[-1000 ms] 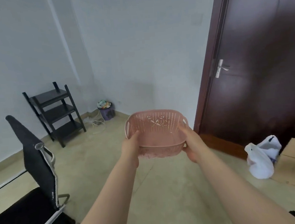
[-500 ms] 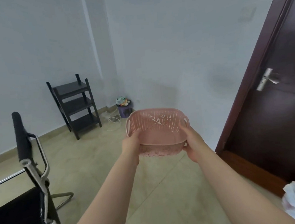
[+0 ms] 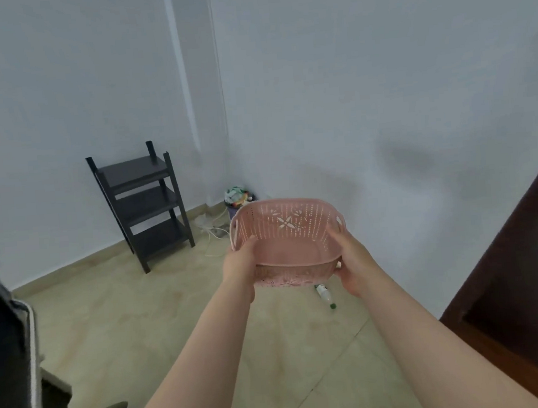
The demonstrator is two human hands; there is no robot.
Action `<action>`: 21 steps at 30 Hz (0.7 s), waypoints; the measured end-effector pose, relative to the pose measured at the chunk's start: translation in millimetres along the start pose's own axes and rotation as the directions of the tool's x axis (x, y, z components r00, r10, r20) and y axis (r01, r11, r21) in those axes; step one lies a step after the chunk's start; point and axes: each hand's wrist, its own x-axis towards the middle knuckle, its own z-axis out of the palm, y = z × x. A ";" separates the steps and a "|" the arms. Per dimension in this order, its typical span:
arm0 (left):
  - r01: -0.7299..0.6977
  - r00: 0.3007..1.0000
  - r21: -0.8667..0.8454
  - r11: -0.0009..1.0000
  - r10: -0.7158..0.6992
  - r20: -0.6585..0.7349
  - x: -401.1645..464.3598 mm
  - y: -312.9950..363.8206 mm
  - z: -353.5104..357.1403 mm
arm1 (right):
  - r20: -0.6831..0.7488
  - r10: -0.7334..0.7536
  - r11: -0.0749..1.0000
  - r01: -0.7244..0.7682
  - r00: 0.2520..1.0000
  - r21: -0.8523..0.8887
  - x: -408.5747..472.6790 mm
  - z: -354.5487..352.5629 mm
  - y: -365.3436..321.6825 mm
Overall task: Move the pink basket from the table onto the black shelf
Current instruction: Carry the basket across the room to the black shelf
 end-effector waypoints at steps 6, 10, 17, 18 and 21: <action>0.001 0.997 -0.038 0.999 -0.004 -0.080 71.9 40.8 -11.7 | 0.105 0.037 0.999 -0.033 0.994 -0.033 85.6 56.5 -14.2; -0.033 0.984 -0.072 0.997 0.020 -0.174 127.0 69.5 -34.3 | 0.233 0.042 0.998 -0.029 0.972 -0.056 146.9 105.3 -20.1; -0.066 0.950 -0.099 0.993 0.032 -0.311 222.9 110.4 -47.9 | 0.387 0.079 0.994 -0.042 0.919 -0.102 254.6 175.8 -30.8; -0.068 0.945 -0.104 0.992 0.030 -0.325 237.7 117.3 -46.2 | 0.408 0.083 0.993 -0.042 0.909 -0.108 273.8 184.0 -33.6; -0.079 0.930 -0.103 0.992 0.036 -0.367 278.9 140.1 -37.4 | 0.439 0.094 0.993 -0.050 0.893 -0.111 327.7 207.7 -47.1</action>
